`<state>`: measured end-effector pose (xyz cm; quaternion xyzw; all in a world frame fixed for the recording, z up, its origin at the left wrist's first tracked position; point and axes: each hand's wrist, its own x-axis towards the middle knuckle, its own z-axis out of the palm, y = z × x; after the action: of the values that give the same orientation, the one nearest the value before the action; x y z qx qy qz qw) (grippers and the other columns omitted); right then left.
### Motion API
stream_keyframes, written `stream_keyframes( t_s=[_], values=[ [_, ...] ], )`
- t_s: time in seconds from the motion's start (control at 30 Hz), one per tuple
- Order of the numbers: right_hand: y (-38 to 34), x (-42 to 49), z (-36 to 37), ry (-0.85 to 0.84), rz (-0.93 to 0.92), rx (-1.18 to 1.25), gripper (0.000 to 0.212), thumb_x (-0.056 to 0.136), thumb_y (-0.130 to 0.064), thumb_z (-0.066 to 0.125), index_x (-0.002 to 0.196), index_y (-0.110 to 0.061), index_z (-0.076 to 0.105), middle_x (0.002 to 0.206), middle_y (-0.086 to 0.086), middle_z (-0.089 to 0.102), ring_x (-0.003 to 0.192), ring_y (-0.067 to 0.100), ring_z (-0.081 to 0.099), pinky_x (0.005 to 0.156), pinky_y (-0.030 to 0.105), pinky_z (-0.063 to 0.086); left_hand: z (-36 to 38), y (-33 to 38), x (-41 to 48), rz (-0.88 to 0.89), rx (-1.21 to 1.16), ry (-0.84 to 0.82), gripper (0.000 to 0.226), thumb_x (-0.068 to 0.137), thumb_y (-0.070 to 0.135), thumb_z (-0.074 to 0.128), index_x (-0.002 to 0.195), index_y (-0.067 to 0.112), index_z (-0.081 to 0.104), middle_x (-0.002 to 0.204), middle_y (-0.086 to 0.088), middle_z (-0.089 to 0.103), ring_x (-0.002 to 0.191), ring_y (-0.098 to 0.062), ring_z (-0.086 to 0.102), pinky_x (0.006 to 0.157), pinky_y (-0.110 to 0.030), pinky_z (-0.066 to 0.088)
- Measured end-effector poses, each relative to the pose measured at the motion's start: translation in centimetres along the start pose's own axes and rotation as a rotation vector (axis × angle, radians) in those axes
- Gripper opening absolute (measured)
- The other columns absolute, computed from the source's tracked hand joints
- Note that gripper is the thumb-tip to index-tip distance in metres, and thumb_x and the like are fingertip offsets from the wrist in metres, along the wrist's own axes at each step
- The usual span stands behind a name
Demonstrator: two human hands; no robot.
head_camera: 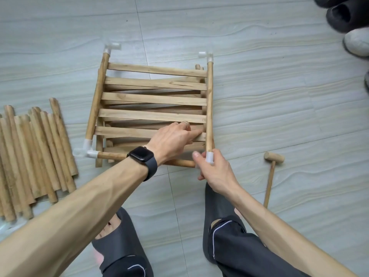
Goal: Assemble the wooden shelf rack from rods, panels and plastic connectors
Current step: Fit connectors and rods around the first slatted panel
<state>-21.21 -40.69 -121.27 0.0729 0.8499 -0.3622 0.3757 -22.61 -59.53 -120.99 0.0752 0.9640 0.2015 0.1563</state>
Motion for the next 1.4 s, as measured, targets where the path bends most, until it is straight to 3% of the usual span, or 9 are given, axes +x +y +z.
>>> stream_keyframes(
  t_s=[0.3, 0.47, 0.57, 0.77, 0.87, 1.0, 1.1, 1.3, 1.4],
  values=[
    [-0.5, -0.9, -0.5, 0.174, 0.049, -0.036, 0.038, 0.075, -0.062, 0.045, 0.096, -0.034, 0.059, 0.096, -0.008, 0.071, 0.095, 0.019, 0.064, 0.085, 0.043, 0.051, 0.5, 1.3, 0.3, -0.012, 0.01, 0.058, 0.056, 0.104, 0.017, 0.052, 0.153, 0.037, 0.035, 0.115, -0.001, 0.051, 0.087, -0.021, 0.048, 0.061, -0.033, 0.032],
    [-1.4, 0.3, -2.6, -0.208, 0.136, 0.99, 0.057, 0.091, -0.06, 0.053, 0.104, -0.007, 0.07, 0.096, 0.006, 0.076, 0.068, 0.013, 0.06, 0.065, 0.027, 0.039, 0.0, 1.1, 0.3, -0.015, -0.065, 0.052, 0.048, 0.106, 0.034, 0.047, 0.153, 0.04, 0.038, 0.116, -0.001, 0.051, 0.094, -0.023, 0.054, 0.065, -0.033, 0.038],
    [-2.4, 1.4, -3.8, -0.318, 0.263, 1.309, 0.065, 0.098, -0.064, 0.042, 0.074, -0.009, 0.066, 0.066, 0.001, 0.054, 0.057, 0.014, 0.041, 0.059, 0.025, 0.03, -0.1, 1.7, 0.1, -0.015, -0.151, 0.094, 0.045, 0.105, 0.037, 0.047, 0.149, 0.041, 0.044, 0.109, 0.001, 0.049, 0.083, -0.015, 0.043, 0.064, -0.032, 0.034],
    [-3.5, 1.8, -2.5, -0.132, 0.348, 1.183, 0.064, 0.103, -0.064, 0.035, 0.057, -0.02, 0.037, 0.063, -0.001, 0.03, 0.051, 0.012, 0.032, 0.048, 0.024, 0.028, 0.4, 1.8, 0.1, -0.021, -0.142, 0.082, 0.044, 0.105, 0.034, 0.05, 0.148, 0.04, 0.047, 0.108, 0.0, 0.051, 0.086, -0.023, 0.055, 0.065, -0.033, 0.033],
    [-3.4, 2.1, -2.4, -0.087, 0.363, 1.1, 0.063, 0.104, -0.063, 0.033, 0.06, -0.019, 0.04, 0.056, -0.001, 0.038, 0.046, 0.012, 0.036, 0.043, 0.023, 0.029, 1.0, 1.8, 0.1, -0.014, -0.156, 0.099, 0.043, 0.104, 0.031, 0.052, 0.147, 0.037, 0.05, 0.109, -0.002, 0.054, 0.088, -0.026, 0.057, 0.066, -0.033, 0.034],
    [-3.3, 2.3, -2.3, 0.045, 0.323, 1.088, 0.054, 0.104, -0.059, 0.039, 0.103, -0.009, 0.06, 0.049, -0.004, 0.038, 0.044, 0.01, 0.045, 0.042, 0.023, 0.034, 1.0, 2.0, 0.2, -0.015, -0.182, 0.09, 0.044, 0.103, 0.029, 0.054, 0.146, 0.038, 0.05, 0.11, -0.002, 0.055, 0.094, -0.027, 0.059, 0.067, -0.035, 0.041],
    [-3.5, 2.5, -2.9, -0.04, 0.363, 1.16, 0.059, 0.105, -0.061, 0.032, 0.086, -0.01, 0.056, 0.059, -0.001, 0.037, 0.05, 0.012, 0.043, 0.046, 0.023, 0.034, 0.9, 2.2, 0.3, -0.018, -0.19, 0.069, 0.046, 0.104, 0.039, 0.051, 0.149, 0.037, 0.045, 0.118, -0.004, 0.056, 0.098, -0.028, 0.059, 0.071, -0.036, 0.045],
    [-3.5, 3.5, -4.8, -0.153, 0.347, 1.181, 0.07, 0.106, -0.06, 0.022, 0.085, -0.002, 0.058, 0.065, 0.008, 0.057, 0.057, 0.015, 0.051, 0.064, 0.028, 0.042, 1.3, 0.4, -2.8, 0.001, 0.146, 0.025, 0.117, 0.077, 0.096, 0.022, 0.16, 0.016, 0.014, 0.142, -0.013, 0.05, 0.12, -0.03, 0.052, 0.106, -0.046, 0.04],
    [-2.9, 3.5, -5.1, -0.048, 0.243, 0.779, 0.08, 0.107, -0.057, 0.023, 0.08, 0.0, 0.071, 0.095, 0.021, 0.074, 0.064, 0.015, 0.057, 0.079, 0.033, 0.048, 1.9, -1.5, -4.1, -0.107, 0.281, -0.006, 0.114, 0.079, 0.082, 0.048, 0.16, 0.012, 0.009, 0.142, -0.014, 0.048, 0.121, -0.03, 0.049, 0.106, -0.043, 0.038]
  ],
)
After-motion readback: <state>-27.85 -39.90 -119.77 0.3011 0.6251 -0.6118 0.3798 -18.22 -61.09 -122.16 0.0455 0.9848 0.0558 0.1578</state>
